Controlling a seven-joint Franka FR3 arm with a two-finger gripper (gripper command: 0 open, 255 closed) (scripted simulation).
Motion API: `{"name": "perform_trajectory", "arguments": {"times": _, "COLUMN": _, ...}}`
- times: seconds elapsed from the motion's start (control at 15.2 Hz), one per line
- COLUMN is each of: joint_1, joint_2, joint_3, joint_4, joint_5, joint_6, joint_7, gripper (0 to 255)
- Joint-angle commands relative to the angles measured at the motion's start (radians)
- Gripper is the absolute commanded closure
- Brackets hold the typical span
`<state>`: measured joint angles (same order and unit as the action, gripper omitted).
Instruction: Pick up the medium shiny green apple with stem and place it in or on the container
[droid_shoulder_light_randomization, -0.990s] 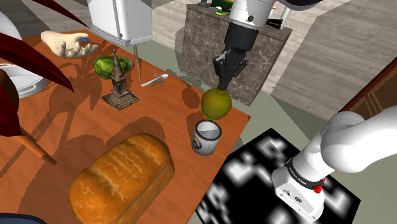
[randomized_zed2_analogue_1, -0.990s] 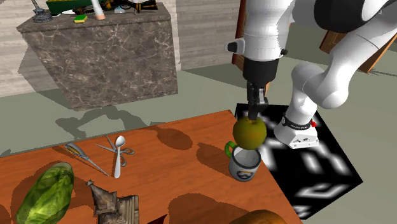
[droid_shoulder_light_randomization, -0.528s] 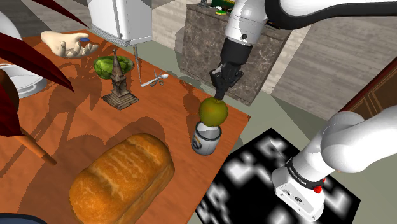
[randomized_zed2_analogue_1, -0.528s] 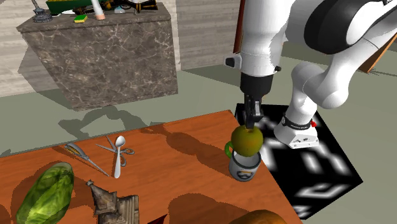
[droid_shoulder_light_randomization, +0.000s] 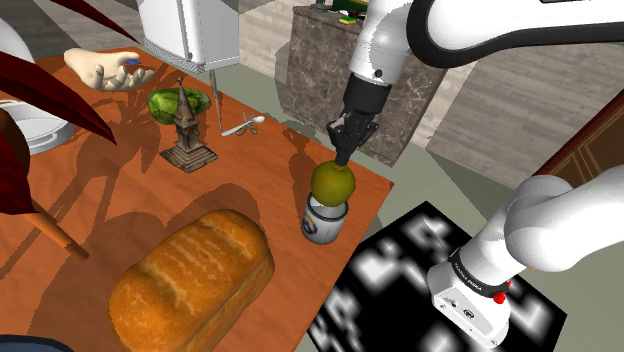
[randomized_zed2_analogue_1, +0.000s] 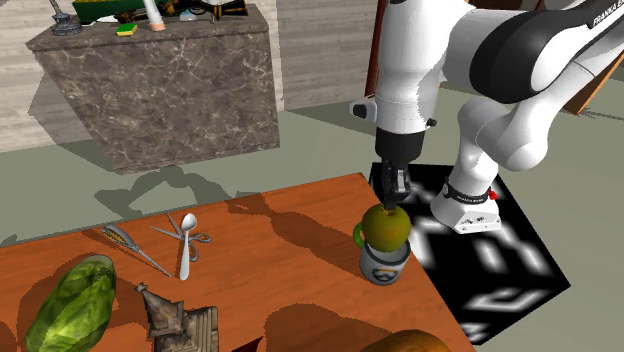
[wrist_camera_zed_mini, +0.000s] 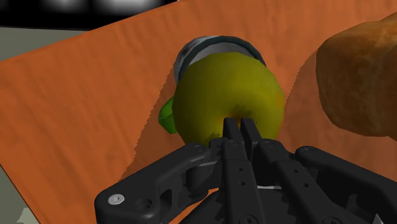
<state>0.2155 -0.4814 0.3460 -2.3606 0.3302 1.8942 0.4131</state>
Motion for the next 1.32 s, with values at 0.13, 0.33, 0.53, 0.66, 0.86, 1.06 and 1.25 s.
{"name": "perform_trajectory", "arguments": {"times": 0.13, "joint_1": 0.0, "joint_2": 0.001, "joint_3": 0.0, "joint_4": -0.001, "joint_5": 0.0, "joint_6": 0.001, "joint_7": 0.0, "gripper": 255}}
{"name": "perform_trajectory", "arguments": {"times": 0.33, "joint_1": 0.0, "joint_2": 0.0, "joint_3": 0.0, "joint_4": -0.001, "joint_5": 0.0, "joint_6": 0.001, "joint_7": 0.0, "gripper": 0}}
{"name": "perform_trajectory", "arguments": {"times": 0.53, "joint_1": 0.0, "joint_2": 0.001, "joint_3": 0.0, "joint_4": -0.001, "joint_5": 0.0, "joint_6": 0.001, "joint_7": 0.0, "gripper": 0}}
{"name": "perform_trajectory", "arguments": {"times": 0.66, "joint_1": -0.006, "joint_2": -0.008, "joint_3": -0.016, "joint_4": 0.057, "joint_5": -0.011, "joint_6": -0.067, "joint_7": 0.002, "gripper": 0}}
{"name": "perform_trajectory", "arguments": {"times": 0.86, "joint_1": -0.011, "joint_2": -0.011, "joint_3": -0.029, "joint_4": 0.113, "joint_5": -0.021, "joint_6": -0.127, "joint_7": 0.005, "gripper": 0}}
{"name": "perform_trajectory", "arguments": {"times": 1.06, "joint_1": -0.011, "joint_2": -0.011, "joint_3": -0.029, "joint_4": 0.113, "joint_5": -0.021, "joint_6": -0.127, "joint_7": 0.005, "gripper": 0}}
{"name": "perform_trajectory", "arguments": {"times": 1.25, "joint_1": -0.011, "joint_2": -0.011, "joint_3": -0.029, "joint_4": 0.113, "joint_5": -0.021, "joint_6": -0.127, "joint_7": 0.005, "gripper": 0}}
